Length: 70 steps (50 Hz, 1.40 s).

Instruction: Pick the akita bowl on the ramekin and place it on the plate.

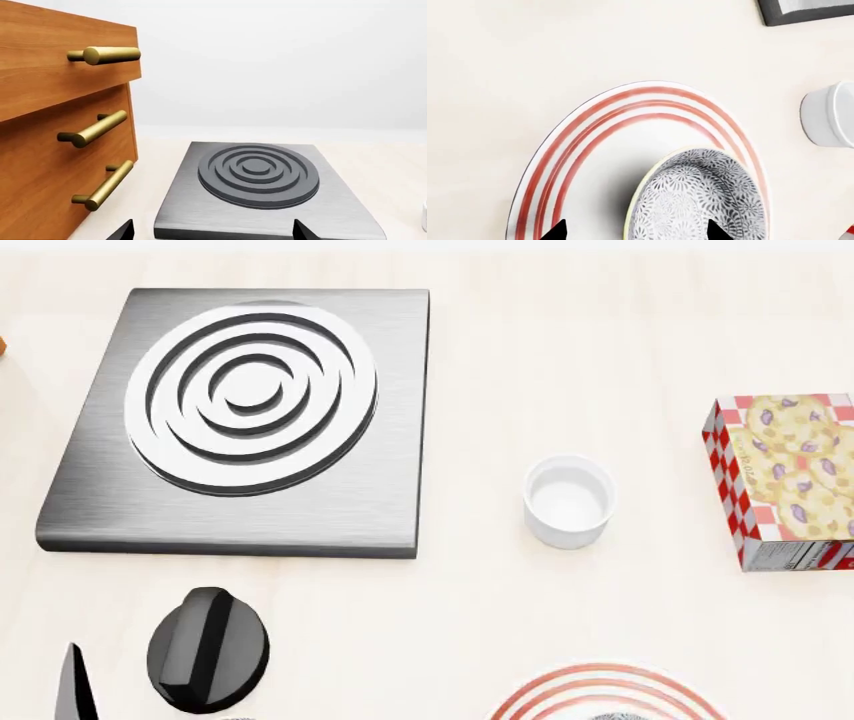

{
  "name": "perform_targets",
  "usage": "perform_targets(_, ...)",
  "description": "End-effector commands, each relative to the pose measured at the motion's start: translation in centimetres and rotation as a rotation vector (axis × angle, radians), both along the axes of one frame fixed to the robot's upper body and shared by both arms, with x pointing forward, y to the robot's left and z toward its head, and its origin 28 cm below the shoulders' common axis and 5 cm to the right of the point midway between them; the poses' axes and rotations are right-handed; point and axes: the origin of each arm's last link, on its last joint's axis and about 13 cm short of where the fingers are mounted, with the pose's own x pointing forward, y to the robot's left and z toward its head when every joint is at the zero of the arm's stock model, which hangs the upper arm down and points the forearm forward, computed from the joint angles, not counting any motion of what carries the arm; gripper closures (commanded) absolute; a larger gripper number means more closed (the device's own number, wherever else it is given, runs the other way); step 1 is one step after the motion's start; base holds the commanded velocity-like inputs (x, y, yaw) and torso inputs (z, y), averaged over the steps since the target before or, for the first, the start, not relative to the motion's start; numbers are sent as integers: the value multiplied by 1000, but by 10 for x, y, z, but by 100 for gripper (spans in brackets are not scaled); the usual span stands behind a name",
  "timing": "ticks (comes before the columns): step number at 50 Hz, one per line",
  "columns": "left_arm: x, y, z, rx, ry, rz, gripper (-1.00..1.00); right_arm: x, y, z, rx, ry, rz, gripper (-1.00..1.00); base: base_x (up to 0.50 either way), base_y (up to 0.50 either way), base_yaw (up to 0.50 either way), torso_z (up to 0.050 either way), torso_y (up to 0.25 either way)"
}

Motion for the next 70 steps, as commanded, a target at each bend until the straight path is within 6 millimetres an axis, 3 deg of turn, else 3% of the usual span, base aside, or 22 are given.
perform_targets(1, -1, 1, 1, -6, -2, 1, -100, -13, 3, 17, -13, -36, 16, -100, 0, 0, 0, 0, 0)
perform_targets(15, -2, 2, 3, -15, -7, 2, -100, -23, 10, 31, 75, -170, 55, -100, 0, 0, 0, 0, 0)
perform_targets(19, -2, 2, 3, -14, -9, 3, -100, -23, 15, 28, 188, -236, 45, -100, 0, 0, 0, 0, 0)
perform_targets(34, 0, 3, 1, -18, -4, 6, -100, 9, 25, 7, 571, -517, -145, -100, 0, 0, 0, 0, 0)
perform_targets(46, 1, 2, 0, -10, 1, -11, -100, 15, 25, 12, 888, -667, -323, -100, 0, 0, 0, 0, 0)
perform_targets(62, 2, 2, -1, -5, -7, -25, -100, 21, 27, 3, 986, -894, -461, -100, 0, 0, 0, 0, 5)
perform_targets(70, 3, 2, -1, -8, -11, -25, -100, 21, 29, -9, 992, -943, -501, -100, 0, 0, 0, 0, 247)
